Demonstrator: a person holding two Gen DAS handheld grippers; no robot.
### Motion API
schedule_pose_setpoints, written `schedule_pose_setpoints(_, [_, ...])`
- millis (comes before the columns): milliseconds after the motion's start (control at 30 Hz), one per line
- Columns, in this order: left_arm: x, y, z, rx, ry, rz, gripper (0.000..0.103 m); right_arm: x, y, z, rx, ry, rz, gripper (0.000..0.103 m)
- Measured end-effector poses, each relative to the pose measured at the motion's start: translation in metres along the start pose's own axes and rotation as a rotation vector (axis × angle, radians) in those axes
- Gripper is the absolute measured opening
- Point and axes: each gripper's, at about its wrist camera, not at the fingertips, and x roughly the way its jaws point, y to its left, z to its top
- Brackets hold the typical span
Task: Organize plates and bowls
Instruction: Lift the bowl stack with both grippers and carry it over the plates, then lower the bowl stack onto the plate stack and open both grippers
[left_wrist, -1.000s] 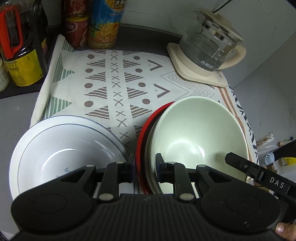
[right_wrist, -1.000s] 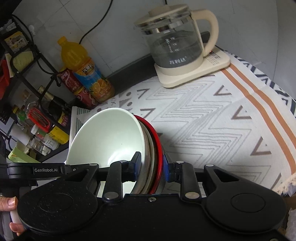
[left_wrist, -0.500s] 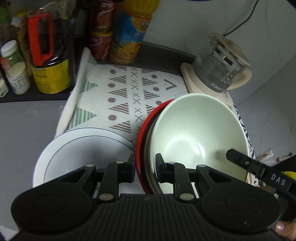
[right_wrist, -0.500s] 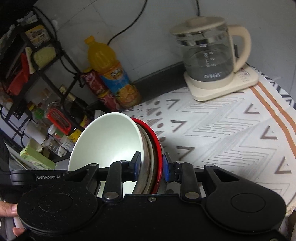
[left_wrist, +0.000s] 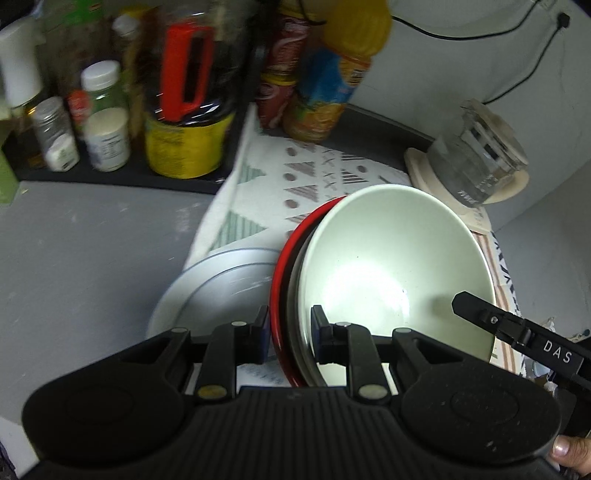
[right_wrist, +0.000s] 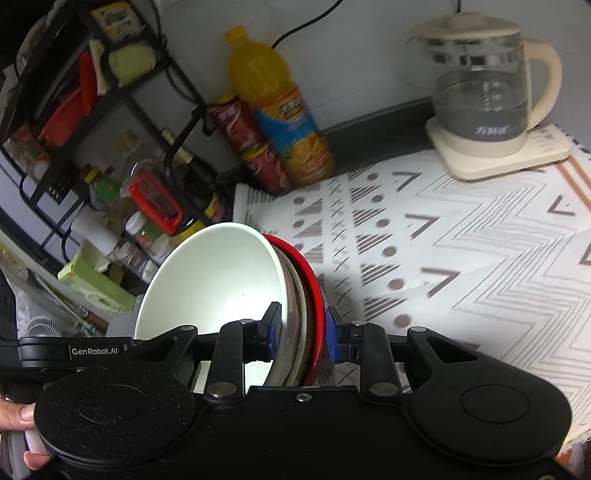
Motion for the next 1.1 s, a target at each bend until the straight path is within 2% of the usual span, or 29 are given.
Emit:
schedule_pose_setpoints(400, [-0.006, 0.049, -0.017, -0.056, 0.032, 0.054, 0.02, 0.025, 0.025, -0.021, -0.015, 0.078, 0.015, 0.025])
schedule_pose_setpoints(700, [-0.006, 0.056, -0.019, -0.054, 0.04, 0.063, 0.021, 0.027, 0.027, -0.024, 0.012, 0.078, 0.01, 0.025])
schedule_pose_setpoints(900, [-0.006, 0.058, -0.018, -0.059, 0.046, 0.039, 0.022, 0.026, 0.03, -0.026, 0.028, 0.066, -0.022, 0.028])
schedule_pose_setpoints(967, [-0.007, 0.06, -0.019, -0.059, 0.043, 0.028, 0.023, 0.021, 0.032, -0.028, 0.032, 0.044, -0.038, 0.032])
schedule_pose_setpoints(1033, [-0.011, 0.061, -0.02, -0.05, 0.02, 0.023, 0.023, 0.012, 0.034, -0.03, 0.036, 0.008, -0.055, 0.045])
schedule_pose_setpoints(1100, [-0.015, 0.062, -0.021, -0.031, 0.006, 0.019, 0.028, 0.002, 0.036, -0.033, 0.043, -0.039, -0.083, 0.053])
